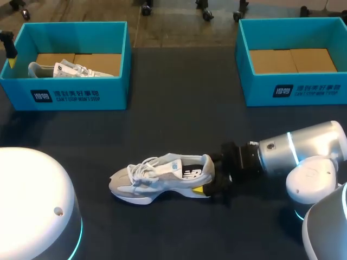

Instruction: Take the shoe out of the shoebox, open the shoe tongue, remove and reinsert the insole, then place the shoe into the shoebox

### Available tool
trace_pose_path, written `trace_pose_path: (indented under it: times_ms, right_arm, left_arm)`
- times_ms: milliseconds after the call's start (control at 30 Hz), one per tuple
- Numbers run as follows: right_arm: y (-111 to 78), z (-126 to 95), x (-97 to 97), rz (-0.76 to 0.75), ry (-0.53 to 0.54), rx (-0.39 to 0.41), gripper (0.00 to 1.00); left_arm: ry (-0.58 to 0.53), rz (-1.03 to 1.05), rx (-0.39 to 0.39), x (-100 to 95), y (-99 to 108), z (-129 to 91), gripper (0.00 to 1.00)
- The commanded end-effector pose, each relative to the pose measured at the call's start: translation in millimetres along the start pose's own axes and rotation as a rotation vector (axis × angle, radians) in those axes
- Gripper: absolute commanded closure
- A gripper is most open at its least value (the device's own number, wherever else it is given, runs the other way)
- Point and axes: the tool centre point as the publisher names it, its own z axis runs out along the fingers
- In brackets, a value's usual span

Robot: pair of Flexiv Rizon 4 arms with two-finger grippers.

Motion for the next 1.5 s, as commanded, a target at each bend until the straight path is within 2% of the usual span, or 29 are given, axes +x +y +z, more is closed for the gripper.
trace_pose_path:
  times_ms: [33, 567, 667, 733, 767, 800, 867, 900, 933, 967, 1000, 1033, 1067, 1500]
  right_arm:
    - [-0.8, -1, 0.0, -0.001, 0.001, -0.002, 1.00]
    - [-0.8, -1, 0.0, -0.001, 0.001, -0.002, 1.00]
    - [-0.8, -1, 0.0, -0.001, 0.001, -0.002, 1.00]
    - [-0.8, -1, 0.0, -0.001, 0.001, -0.002, 1.00]
    - [-0.8, -1, 0.0, -0.001, 0.001, -0.002, 1.00]
    - [-0.8, -1, 0.0, -0.001, 0.001, -0.002, 1.00]
    - [-0.8, -1, 0.0, -0.001, 0.001, -0.002, 1.00]
    - [-0.8, -1, 0.0, -0.001, 0.001, -0.002, 1.00]
    - [-0.8, -1, 0.0, -0.001, 0.001, -0.002, 1.00]
    - [-0.8, -1, 0.0, -0.001, 0.001, -0.002, 1.00]
    - [-0.8, -1, 0.0, -0.001, 0.001, -0.002, 1.00]
    - [-0.8, -1, 0.0, -0.001, 0.001, -0.002, 1.00]
    - [-0.8, -1, 0.0, -0.001, 0.001, -0.002, 1.00]
    - [-0.8, -1, 0.0, -0.001, 0.001, -0.002, 1.00]
  left_arm:
    - [0.002, 0.001, -0.001, 0.4, 0, 0, 0.00]
    - [0.002, 0.001, -0.001, 0.4, 0, 0, 0.00]
    - [-0.025, 0.002, -0.111, -18.4, -32, -26, 0.00]
    - [-0.031, 0.006, -0.113, -20.0, -35, -28, 0.00]
    - [-0.060, -0.012, -0.121, -31.7, -53, -39, 0.00]
    - [-0.073, -0.009, -0.122, -37.7, -63, -42, 0.00]
    - [-0.068, -0.042, -0.111, -42.0, -69, -44, 0.00]
    - [-0.052, -0.150, -0.123, -50.8, -78, -45, 0.00]
    - [-0.049, -0.197, -0.087, -55.5, -82, -44, 0.00]
    - [-0.049, -0.197, -0.087, -55.5, -82, -44, 0.00]
    - [-0.043, -0.354, -0.082, -65.1, -87, -42, 0.00]
    - [-0.065, -0.400, -0.008, -69.6, -86, -41, 0.00]
    - [-0.074, -0.432, 0.029, -73.9, -87, -39, 0.00]
    - [-0.074, -0.432, 0.029, -73.9, -87, -39, 0.00]
